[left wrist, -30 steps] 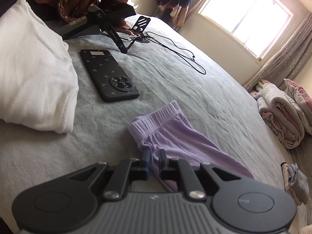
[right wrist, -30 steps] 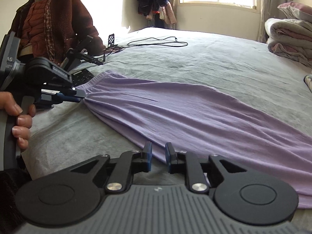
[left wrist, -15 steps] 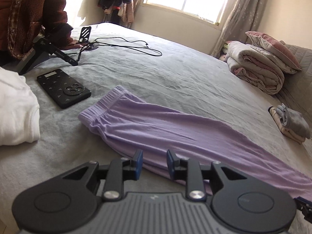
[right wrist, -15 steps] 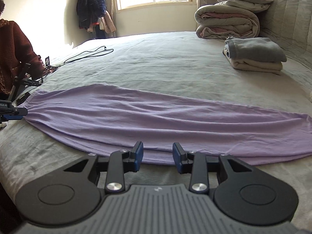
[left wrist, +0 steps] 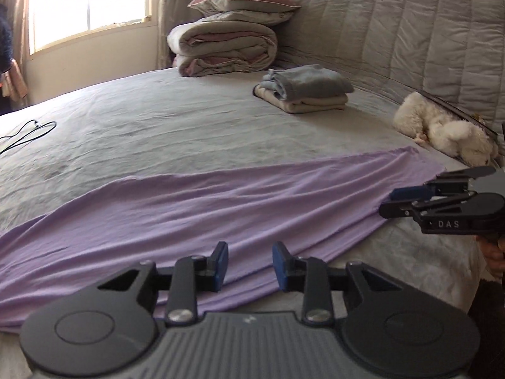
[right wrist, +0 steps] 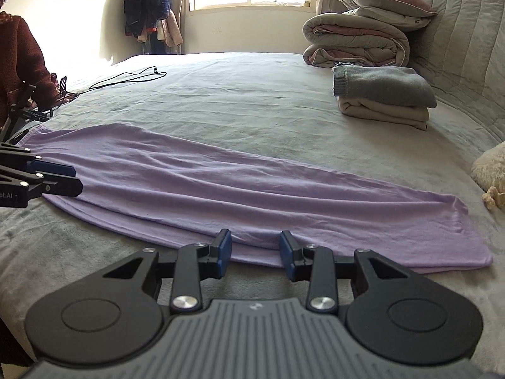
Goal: Fold clothes
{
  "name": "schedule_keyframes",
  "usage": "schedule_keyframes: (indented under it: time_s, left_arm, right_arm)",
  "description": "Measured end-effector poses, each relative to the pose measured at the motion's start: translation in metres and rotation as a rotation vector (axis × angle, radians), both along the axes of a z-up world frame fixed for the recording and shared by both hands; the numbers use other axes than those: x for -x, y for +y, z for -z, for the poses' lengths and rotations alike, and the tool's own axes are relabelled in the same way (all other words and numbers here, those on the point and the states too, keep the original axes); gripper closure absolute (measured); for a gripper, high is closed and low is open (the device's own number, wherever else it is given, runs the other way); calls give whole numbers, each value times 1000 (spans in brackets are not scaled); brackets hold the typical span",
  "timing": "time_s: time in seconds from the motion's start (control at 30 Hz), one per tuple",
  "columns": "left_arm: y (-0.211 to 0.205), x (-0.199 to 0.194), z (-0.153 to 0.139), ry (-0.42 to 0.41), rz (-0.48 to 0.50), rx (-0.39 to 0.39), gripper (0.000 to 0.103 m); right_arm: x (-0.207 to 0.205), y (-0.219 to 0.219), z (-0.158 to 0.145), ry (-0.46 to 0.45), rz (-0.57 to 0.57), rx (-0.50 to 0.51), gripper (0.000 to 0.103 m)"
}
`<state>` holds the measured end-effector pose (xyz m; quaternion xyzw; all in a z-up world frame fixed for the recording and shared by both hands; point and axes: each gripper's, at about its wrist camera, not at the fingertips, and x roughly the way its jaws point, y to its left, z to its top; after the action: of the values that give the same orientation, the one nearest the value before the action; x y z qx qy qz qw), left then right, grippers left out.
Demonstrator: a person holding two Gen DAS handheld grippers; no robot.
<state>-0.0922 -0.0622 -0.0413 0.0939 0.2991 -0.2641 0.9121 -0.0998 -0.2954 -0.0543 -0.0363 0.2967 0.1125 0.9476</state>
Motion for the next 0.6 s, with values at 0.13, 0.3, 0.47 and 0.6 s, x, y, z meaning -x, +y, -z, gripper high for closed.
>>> schedule_keyframes:
  time_s: [0.13,0.3,0.47,0.6]
  left_arm:
    - [-32,-5,7,12,117,-45,72]
    - [-60,-15,13,42,189,-58,72]
    - [-77,-23,11,66,233,-51,72]
    - [-87,-24,8,70,255,-65,72]
  right_arm:
    - [-3,-9,1,-10,-48,45,61]
    - [-7,-13,4,-26,-124,122,59]
    - [-11,-14,6,-42,-188,171,59]
    - [-14,-13,6,-43,-202,176,98]
